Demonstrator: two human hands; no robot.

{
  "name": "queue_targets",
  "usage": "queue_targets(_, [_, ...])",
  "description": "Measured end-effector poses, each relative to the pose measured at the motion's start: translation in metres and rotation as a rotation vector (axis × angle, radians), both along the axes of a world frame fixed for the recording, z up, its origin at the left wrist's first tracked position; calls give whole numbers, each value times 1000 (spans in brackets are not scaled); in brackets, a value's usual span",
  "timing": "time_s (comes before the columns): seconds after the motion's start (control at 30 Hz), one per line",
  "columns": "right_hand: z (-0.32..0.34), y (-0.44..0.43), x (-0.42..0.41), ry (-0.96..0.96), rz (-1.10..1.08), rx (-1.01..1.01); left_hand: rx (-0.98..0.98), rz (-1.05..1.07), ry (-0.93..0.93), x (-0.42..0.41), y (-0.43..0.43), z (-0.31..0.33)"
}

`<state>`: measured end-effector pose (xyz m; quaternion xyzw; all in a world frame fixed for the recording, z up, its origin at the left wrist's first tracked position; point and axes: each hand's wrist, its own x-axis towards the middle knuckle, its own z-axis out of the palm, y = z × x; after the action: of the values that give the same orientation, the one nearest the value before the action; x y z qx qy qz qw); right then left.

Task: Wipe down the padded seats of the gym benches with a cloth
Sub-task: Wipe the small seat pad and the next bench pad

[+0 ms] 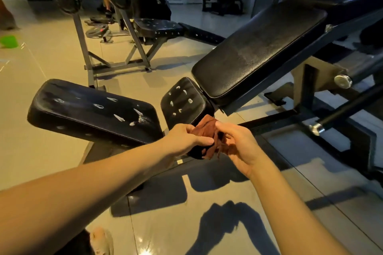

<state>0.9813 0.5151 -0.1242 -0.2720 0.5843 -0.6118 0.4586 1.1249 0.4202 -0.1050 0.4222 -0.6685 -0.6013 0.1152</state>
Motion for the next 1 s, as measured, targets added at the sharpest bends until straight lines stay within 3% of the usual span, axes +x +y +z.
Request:
queue_targets(0.17, [-28, -29, 22, 174, -115, 131, -153, -31, -107, 9, -16, -33])
queue_targets(0.27, [-44, -34, 22, 177, -216, 182, -278, -125, -176, 26, -29, -48])
queue_targets(0.33, [-49, -38, 13, 139, -360, 193, -469, -199, -242, 36, -41, -51])
queue_targets(0.43, [-48, -49, 0, 130, -519, 145, -745, -202, -301, 46, -55, -44])
queue_targets(0.57, [-41, -69, 5, 241, -678, -1, -955, -151, -264, 43, -75, -35])
queue_targets(0.7, [-47, -78, 33, 317, -699, -50, -1038, -237, -278, 45, -83, -45])
queue_targets(0.83, [-71, -69, 62, 391, -578, 43, -1056, -154, -218, 36, -84, -48])
queue_targets(1.0, [-41, -80, 20, 421, -732, -86, -1100, -140, -170, 26, -83, -52])
